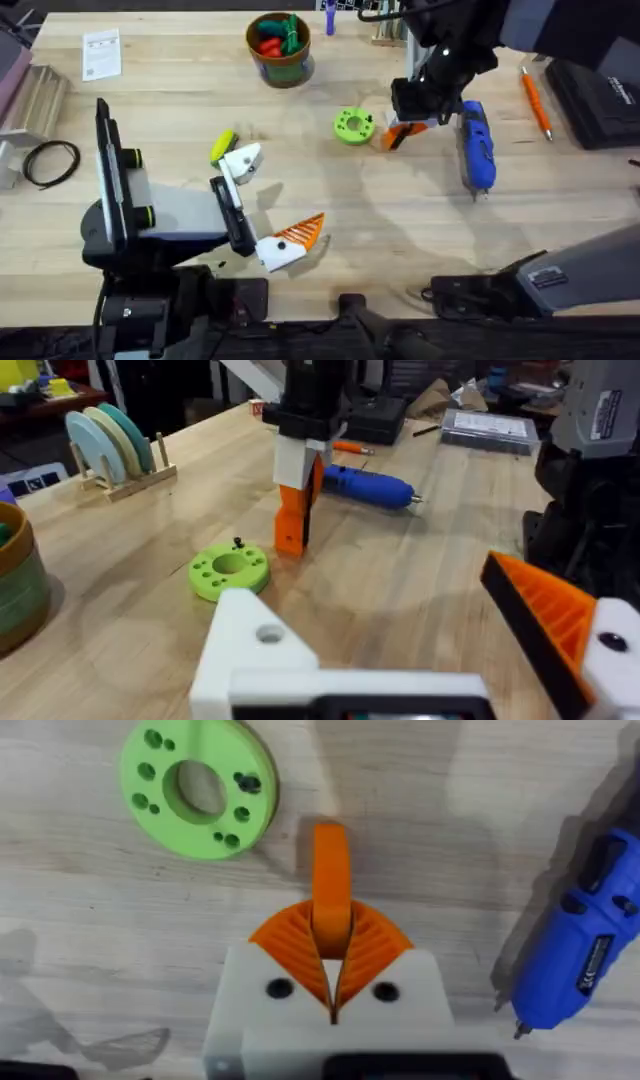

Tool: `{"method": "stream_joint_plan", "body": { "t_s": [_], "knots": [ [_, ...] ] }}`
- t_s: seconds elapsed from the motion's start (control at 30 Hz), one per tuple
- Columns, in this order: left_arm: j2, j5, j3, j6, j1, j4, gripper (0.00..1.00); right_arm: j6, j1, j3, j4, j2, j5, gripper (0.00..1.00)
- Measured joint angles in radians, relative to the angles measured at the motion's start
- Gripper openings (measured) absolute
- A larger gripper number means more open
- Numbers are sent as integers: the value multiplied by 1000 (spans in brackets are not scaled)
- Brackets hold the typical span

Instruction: Pick up the gripper from the table and insert it into the empty holder that is missing its gripper. Then pick up a screw, insert it into the mounting hole, and use the screwdriver to tighten it. Finally, clean up the table by picking up the vegetable and placing it into the bucket.

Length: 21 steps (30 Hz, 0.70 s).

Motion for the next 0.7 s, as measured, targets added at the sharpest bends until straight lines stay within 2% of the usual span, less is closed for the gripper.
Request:
{"method": "stream_joint_plan", "body": {
  "t_s": [0.3,0.43,0.47,0.5,0.7],
  "knots": [
    [0,0,0,0,0,0,985,0,-13,20,-61,-32,0,9],
    [0,0,0,0,0,0,986,0,-26,53,-81,-128,-1,9],
    [0,0,0,0,0,0,986,0,-29,70,-90,-210,-4,9],
    [0,0,0,0,0,0,986,0,-29,73,-94,-234,-9,9],
    [0,0,0,0,0,0,985,0,-30,74,-57,-314,-104,9]
  ]
}}
